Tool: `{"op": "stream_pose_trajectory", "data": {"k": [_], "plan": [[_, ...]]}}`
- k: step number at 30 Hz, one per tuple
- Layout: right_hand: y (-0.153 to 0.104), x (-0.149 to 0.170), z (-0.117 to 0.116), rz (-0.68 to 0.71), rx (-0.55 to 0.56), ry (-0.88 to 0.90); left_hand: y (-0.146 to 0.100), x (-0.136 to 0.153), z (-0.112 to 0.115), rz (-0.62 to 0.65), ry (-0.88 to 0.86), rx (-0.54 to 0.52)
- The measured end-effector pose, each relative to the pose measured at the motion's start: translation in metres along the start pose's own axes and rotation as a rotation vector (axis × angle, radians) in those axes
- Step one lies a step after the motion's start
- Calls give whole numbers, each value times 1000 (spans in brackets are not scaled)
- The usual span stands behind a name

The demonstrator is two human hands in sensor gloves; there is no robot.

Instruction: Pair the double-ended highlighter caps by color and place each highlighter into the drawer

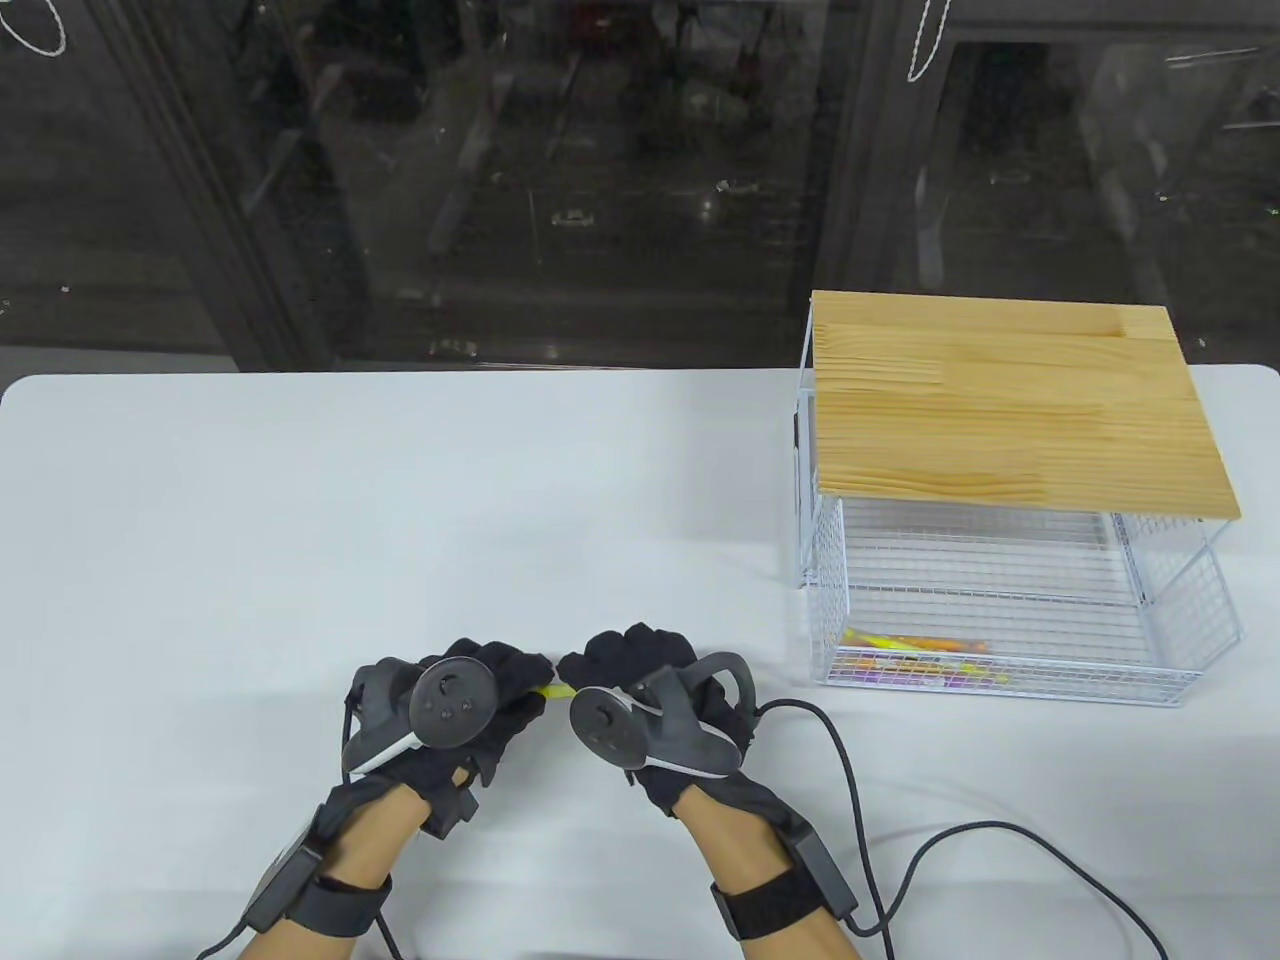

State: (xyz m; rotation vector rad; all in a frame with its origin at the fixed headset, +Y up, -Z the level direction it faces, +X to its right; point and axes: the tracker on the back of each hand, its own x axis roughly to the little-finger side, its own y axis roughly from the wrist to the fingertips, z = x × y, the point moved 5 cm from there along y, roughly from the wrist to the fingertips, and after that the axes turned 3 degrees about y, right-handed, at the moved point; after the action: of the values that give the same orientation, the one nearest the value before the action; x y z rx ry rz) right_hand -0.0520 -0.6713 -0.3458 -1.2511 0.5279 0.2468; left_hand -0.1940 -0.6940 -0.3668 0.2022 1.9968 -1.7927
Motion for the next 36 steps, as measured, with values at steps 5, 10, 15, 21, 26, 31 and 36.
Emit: {"op": "stream_pose_trajectory", "data": {"k": [5, 10, 15, 21, 26, 31, 36], "plan": [[0, -3, 0, 6, 10, 6, 0, 1, 1, 0, -42, -3], [-1, 3, 7, -15, 36, 38, -1, 5, -5, -30, -44, -39], [-5, 20, 25, -70, 126, 46, -1, 18, -9, -90, -37, -40], [-8, 40, 32, -150, 164, 54, 0, 40, -5, -172, -54, -16], [-6, 47, 20, -190, 92, 63, 0, 52, -4, -223, -83, 11], [-2, 48, 4, -191, -1, 97, 0, 54, -5, -236, -95, 8], [0, 47, -13, -193, -94, 170, 0, 52, -4, -229, -78, 7]]}}
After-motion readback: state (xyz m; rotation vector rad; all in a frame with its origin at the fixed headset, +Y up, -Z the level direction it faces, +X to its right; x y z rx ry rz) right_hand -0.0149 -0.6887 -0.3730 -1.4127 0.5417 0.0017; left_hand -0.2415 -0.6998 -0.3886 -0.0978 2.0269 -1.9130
